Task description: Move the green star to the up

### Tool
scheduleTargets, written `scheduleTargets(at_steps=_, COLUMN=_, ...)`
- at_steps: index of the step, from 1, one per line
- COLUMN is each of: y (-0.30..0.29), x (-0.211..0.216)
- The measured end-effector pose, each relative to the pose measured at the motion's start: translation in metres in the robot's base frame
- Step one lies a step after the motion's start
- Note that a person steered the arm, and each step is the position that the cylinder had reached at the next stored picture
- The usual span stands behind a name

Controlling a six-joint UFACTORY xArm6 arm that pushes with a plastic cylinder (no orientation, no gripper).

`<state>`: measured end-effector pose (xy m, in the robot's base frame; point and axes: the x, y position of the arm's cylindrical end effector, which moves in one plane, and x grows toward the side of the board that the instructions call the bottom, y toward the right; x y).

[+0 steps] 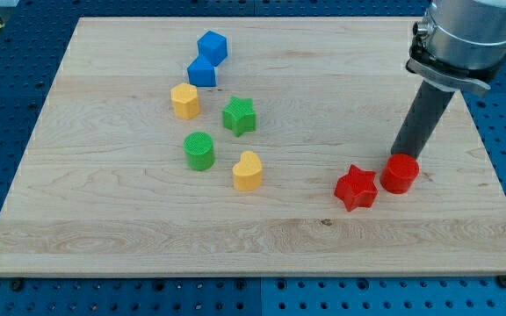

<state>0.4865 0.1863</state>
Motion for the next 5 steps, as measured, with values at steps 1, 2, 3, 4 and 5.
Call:
scheduleTargets(at_steps=1, y=0.0, x=0.011)
scheduleTargets(at_steps=2, y=-0.004, x=0.007)
scheduleTargets(at_steps=3, y=-0.042, x=-0.016)
scheduleTargets(at_steps=4, y=-0.093, x=-0.022)
scheduleTargets(at_steps=5, y=-0.123, x=-0.022)
